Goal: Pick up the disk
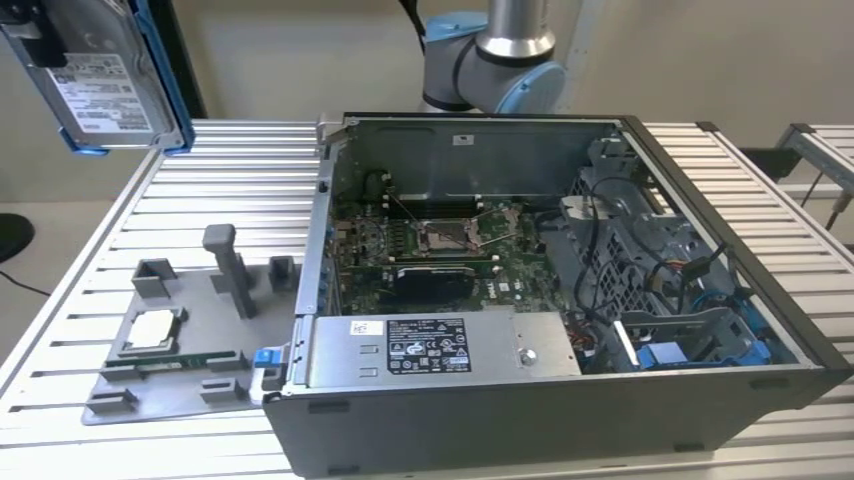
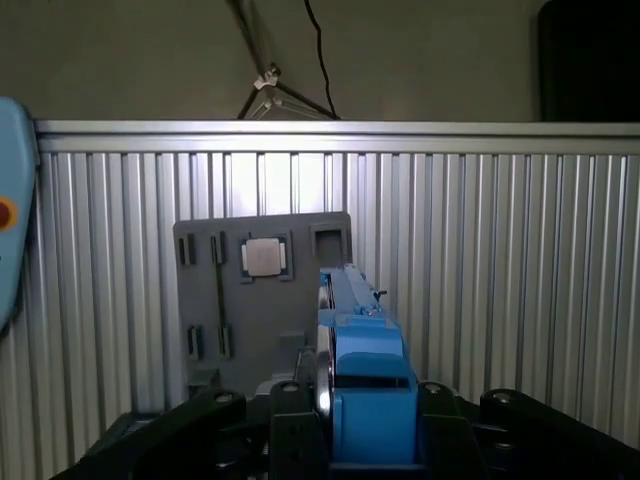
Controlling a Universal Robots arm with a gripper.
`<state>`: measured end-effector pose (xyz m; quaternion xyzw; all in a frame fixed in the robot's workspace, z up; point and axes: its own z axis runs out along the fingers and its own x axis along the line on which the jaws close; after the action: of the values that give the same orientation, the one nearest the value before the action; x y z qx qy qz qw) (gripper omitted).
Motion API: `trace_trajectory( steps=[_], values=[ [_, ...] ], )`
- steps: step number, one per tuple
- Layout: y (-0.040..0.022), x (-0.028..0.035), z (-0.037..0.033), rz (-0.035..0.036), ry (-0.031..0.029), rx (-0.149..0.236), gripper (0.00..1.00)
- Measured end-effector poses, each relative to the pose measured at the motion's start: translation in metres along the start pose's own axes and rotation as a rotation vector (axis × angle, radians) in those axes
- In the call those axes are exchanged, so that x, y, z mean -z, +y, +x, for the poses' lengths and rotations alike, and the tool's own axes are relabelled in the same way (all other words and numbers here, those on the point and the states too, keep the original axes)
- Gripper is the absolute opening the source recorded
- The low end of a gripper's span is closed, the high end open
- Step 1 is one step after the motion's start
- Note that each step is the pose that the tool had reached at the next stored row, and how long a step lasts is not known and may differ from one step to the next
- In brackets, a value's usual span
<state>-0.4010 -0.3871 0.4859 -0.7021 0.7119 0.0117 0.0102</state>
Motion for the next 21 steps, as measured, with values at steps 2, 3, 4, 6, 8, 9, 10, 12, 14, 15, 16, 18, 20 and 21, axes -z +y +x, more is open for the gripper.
trace_trajectory(
  steps=[2, 3, 4, 6, 8, 9, 10, 12, 14, 15, 16, 18, 20, 21],
  values=[
    [-0.0087, 0.0001, -0.0001, -0.0027, 0.0001, 0.000, 0.00],
    [-0.0134, 0.0001, -0.0002, -0.0040, 0.0001, 0.000, 0.00],
    [-0.0180, 0.0001, -0.0003, -0.0054, 0.0001, 0.000, 0.00],
    [-0.0271, 0.0001, -0.0005, -0.0081, 0.0002, 0.000, 0.00],
    [-0.0361, 0.0001, -0.0006, -0.0103, 0.0002, 0.000, 0.00],
    [-0.0409, 0.0002, -0.0006, -0.0111, 0.0002, 0.000, 0.00],
    [-0.0454, 0.0001, -0.0007, -0.0115, 0.0002, 0.000, 0.00],
    [-0.0543, 0.0002, -0.0009, -0.0120, 0.0002, 0.000, 0.00],
    [-0.0633, 0.0002, -0.0010, -0.0122, 0.0002, 0.000, 0.00],
    [-0.0678, 0.0002, -0.0010, -0.0121, 0.0002, 0.000, 0.00],
    [-0.0726, 0.0002, -0.0011, -0.0122, 0.0002, 0.000, 0.00],
    [-0.0816, 0.0002, -0.0012, -0.0121, 0.0002, 0.000, 0.00],
    [-0.0910, 0.0003, -0.0014, -0.0122, 0.0002, 0.000, 0.00],
    [-0.0952, 0.0003, -0.0014, -0.0122, 0.0002, 0.000, 0.00]
  ],
)
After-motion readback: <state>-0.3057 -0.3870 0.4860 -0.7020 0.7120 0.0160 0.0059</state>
